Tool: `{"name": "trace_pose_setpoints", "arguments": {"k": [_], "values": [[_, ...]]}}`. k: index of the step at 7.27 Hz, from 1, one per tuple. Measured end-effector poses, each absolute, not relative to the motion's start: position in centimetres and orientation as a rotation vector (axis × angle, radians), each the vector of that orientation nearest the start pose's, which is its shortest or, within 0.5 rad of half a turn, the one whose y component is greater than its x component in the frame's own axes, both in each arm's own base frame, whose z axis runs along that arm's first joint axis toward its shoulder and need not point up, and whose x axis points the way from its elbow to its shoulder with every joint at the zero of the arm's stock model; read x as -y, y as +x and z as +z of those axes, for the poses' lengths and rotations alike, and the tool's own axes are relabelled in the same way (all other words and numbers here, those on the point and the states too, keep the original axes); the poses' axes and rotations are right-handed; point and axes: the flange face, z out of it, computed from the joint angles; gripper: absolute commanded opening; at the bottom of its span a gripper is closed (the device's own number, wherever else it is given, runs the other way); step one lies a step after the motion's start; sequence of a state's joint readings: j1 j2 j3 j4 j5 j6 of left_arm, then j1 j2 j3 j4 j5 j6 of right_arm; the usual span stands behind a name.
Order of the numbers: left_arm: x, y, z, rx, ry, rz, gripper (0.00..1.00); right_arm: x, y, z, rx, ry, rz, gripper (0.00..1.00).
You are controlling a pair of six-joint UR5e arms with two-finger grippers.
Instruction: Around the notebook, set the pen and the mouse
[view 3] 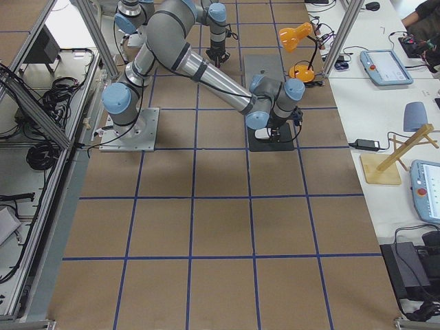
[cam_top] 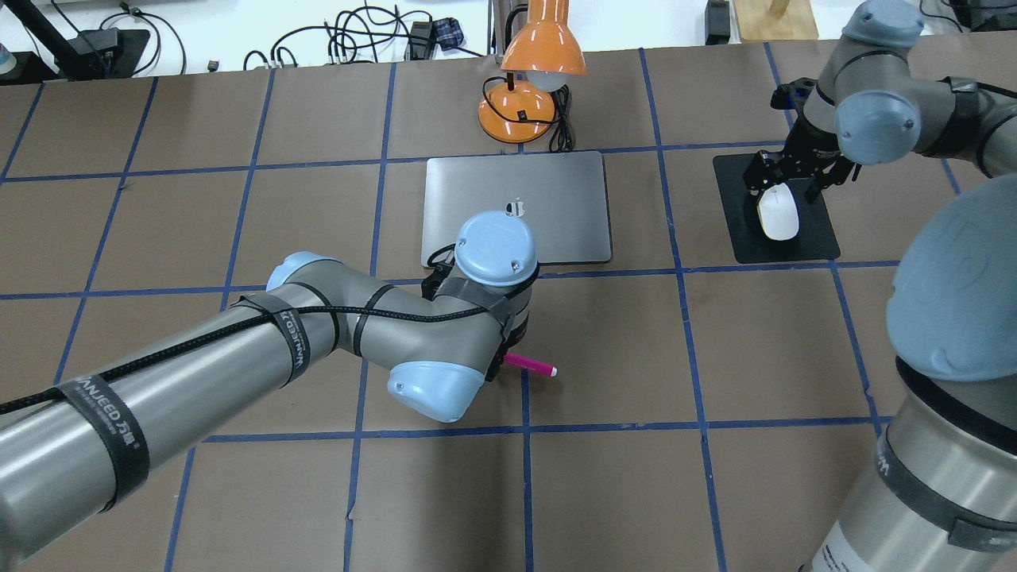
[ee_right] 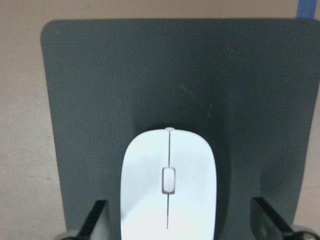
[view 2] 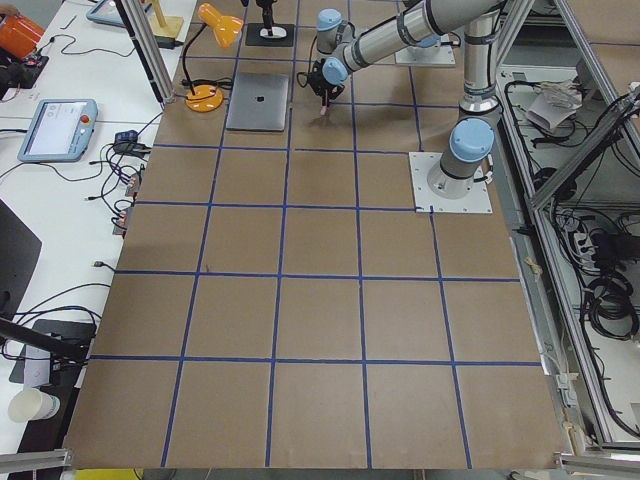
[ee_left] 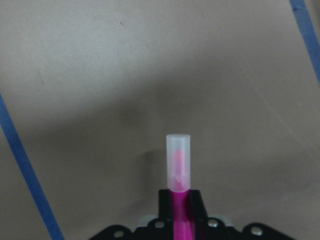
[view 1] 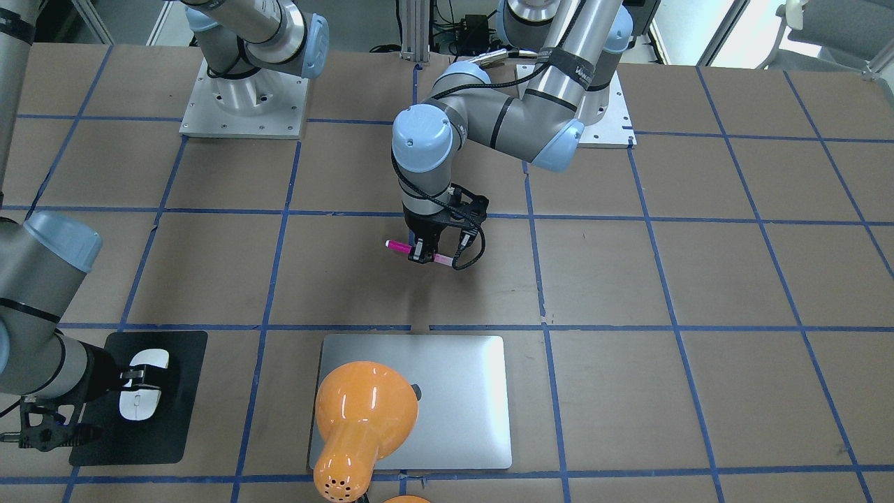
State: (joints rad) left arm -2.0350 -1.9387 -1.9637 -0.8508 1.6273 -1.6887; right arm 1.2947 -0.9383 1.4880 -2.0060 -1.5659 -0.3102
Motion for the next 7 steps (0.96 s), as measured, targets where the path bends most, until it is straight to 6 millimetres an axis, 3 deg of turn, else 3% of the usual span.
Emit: {"name": "trace_pose_setpoints", "arguments": {"k": [3, 4, 5, 7], "values": [[42.2, -36.5, 18.4, -2.553, -1.79, 0.02, 0.0, 68.7, -5.5, 20.6, -3.101, -0.047, 0.134, 1.0], [42.5, -36.6, 18.6, -2.56, -1.785, 0.017, 0.0, 68.7, -5.4, 22.0, -3.105, -0.048, 0.113, 1.0], [42.7, -36.5, 18.8, -2.563, -1.776, 0.007, 0.0, 68.2, -4.7, 24.4, -3.106, -0.052, 0.1, 1.0], [42.9, -36.3, 18.9, -2.563, -1.773, -0.009, 0.0, 66.0, -0.6, 30.9, -3.117, -0.042, 0.092, 1.0]]}}
